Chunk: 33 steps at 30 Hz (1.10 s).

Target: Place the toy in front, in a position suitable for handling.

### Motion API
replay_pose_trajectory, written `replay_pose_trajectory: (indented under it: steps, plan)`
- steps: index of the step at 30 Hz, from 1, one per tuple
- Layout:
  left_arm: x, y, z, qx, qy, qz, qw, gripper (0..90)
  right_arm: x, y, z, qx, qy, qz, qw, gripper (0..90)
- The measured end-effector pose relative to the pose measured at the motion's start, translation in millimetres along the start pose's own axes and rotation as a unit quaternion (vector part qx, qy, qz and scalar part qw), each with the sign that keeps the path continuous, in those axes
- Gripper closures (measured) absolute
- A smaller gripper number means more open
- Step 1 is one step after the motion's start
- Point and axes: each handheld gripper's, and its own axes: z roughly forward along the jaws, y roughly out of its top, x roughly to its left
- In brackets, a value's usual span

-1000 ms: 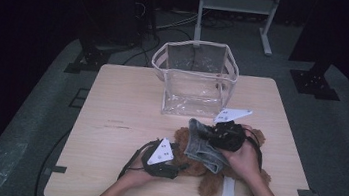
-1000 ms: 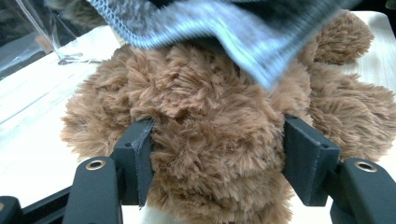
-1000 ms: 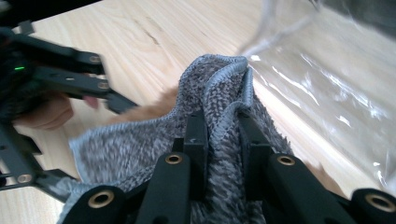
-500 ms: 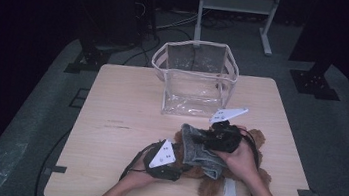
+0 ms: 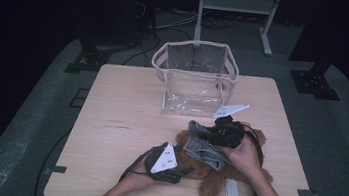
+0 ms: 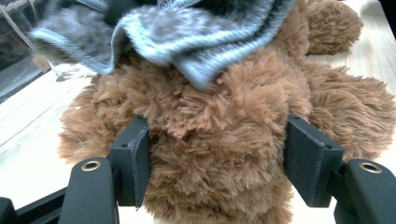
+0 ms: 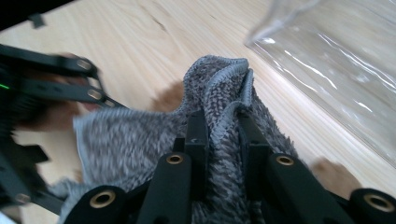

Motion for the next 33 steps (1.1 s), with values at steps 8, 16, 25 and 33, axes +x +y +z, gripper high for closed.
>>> replay_pose_trajectory:
  steps: [8, 16, 25, 33]
  plan:
    - [1.7, -1.6, -2.3, 0.005, 0.004, 0.005, 1.0, 32.7, 4.0, 7.9, 22.9, 0.008, -0.008, -0.017, 0.9998, 76.4]
    - [6.8, -1.1, -1.0, 0.006, 0.004, -0.022, 0.9997, 28.9, 5.4, -10.4, -14.4, -0.022, -0.006, -0.009, 0.9997, 76.6]
    - [6.7, 8.4, 5.7, 0.0, 0.005, -0.009, 0.9999, 15.6, 29.7, -56.1, -45.2, -0.042, -0.008, -0.018, 0.9989, 76.7]
    - [12.1, 8.4, 12.3, 0.019, 0.024, -0.02, 0.9994, 26.2, 32.4, -61.7, -39.6, -0.048, -0.031, -0.041, 0.9975, 76.6]
